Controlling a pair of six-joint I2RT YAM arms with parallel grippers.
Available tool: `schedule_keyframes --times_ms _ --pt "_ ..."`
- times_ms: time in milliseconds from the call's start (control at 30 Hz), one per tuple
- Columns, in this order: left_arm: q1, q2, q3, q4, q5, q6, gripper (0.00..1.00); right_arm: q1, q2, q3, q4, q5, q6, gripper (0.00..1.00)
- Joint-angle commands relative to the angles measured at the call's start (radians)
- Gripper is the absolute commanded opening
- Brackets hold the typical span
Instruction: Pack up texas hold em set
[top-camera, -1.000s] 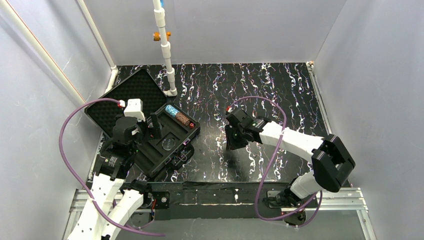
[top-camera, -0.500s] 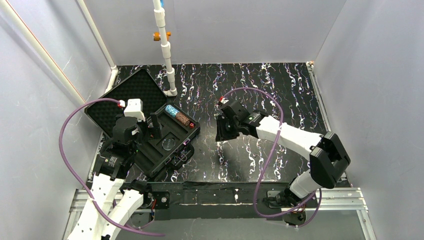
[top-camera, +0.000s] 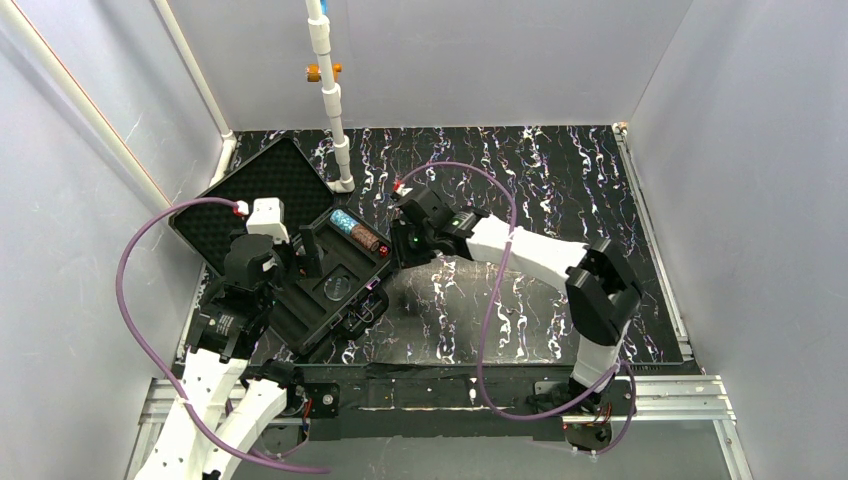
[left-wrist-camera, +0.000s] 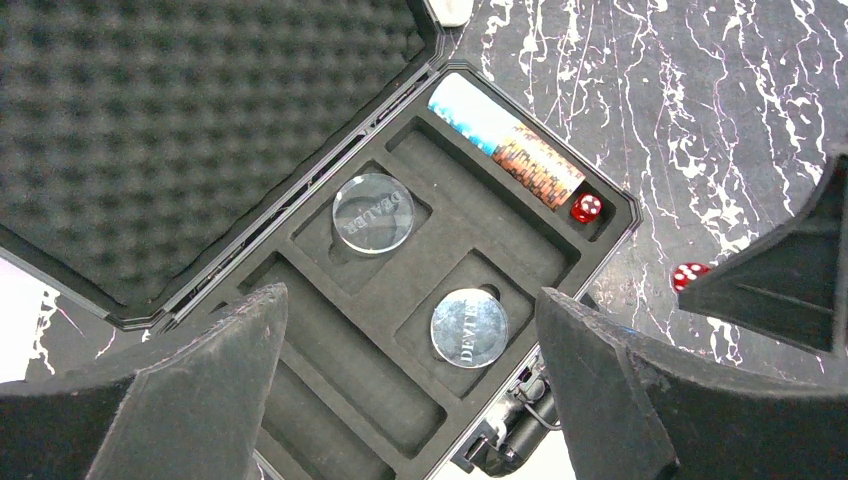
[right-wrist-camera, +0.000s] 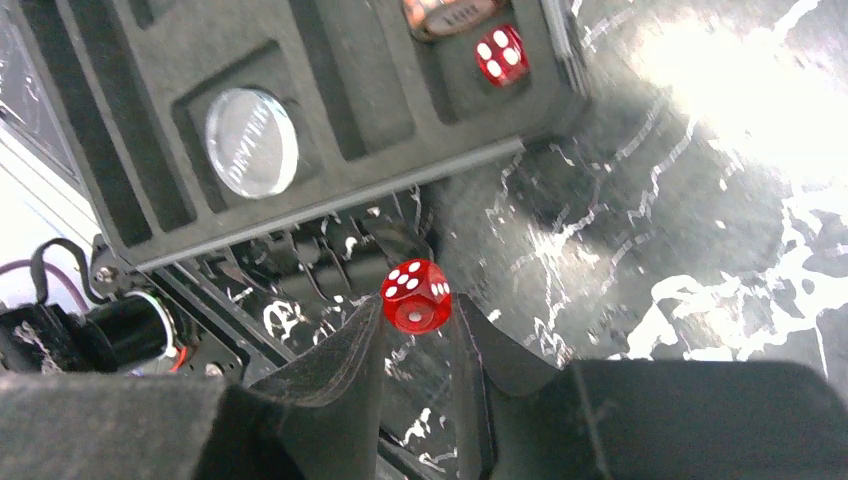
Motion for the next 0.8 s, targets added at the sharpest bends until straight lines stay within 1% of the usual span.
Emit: schedule_keyframes --times_ms 0,133,300,767 --pt "-0.005 -0.008 0.019 -0.016 -0.026 0.006 0.93 0.009 0.077 0.124 0.055 0.003 -0.022 0.11" --pt "-0.005 -0.006 0.018 -0.016 -0.028 0.006 0.93 0.009 0.157 0.202 0.048 0.012 -0.032 0.11" --pt "-0.005 -0.004 0.018 -0.016 -0.027 0.006 0.93 0.009 0.228 0.260 0.042 0.027 -0.044 0.11" --pt "-0.004 -0.002 0.017 -0.016 -0.026 0.006 0.93 0.008 0.301 0.327 0.023 0.074 -0.060 0.14"
